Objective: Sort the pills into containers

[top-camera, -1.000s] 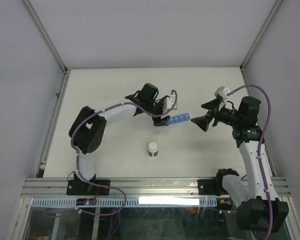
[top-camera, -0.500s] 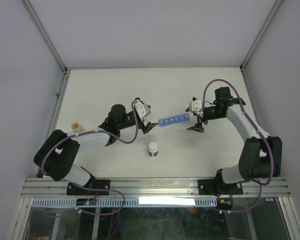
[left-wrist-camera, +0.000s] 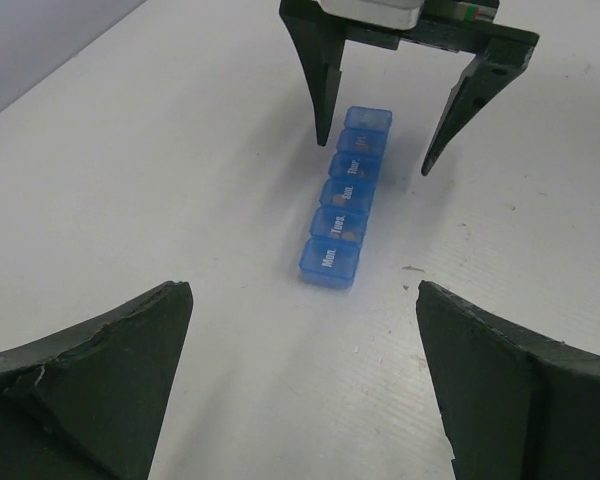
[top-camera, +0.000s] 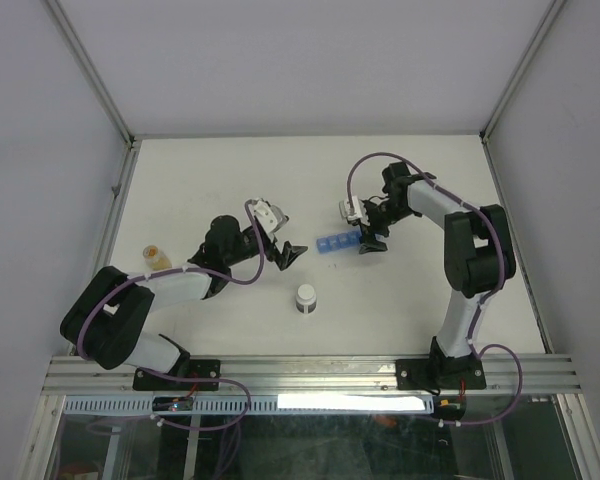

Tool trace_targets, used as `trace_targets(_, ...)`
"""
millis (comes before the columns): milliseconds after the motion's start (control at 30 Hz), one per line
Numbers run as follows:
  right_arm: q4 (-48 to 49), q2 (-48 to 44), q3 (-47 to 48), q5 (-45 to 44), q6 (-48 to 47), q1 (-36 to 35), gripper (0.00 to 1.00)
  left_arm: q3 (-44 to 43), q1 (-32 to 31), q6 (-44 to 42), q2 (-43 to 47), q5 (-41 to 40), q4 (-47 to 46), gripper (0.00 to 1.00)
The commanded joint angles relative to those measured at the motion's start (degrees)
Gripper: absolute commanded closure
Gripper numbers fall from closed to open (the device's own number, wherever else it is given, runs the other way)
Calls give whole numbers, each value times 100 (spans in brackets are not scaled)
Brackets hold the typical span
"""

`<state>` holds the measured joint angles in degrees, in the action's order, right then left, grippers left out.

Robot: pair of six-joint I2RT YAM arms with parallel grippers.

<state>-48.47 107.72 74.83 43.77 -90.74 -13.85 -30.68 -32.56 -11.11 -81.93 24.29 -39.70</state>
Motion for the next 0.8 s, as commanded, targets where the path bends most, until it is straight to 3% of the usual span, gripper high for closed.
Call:
trace_targets(0,293,128,273,-360,264,-147,17,103,12,36,204,253,-559,2)
trace_targets(533,322,296,174,-643,444,-439,43,387,12,-362,176,1044,-1084,8)
trace_targets(767,519,-85,-268,-704,691,-553,55,134,12,-1153,48,1981,-796,13)
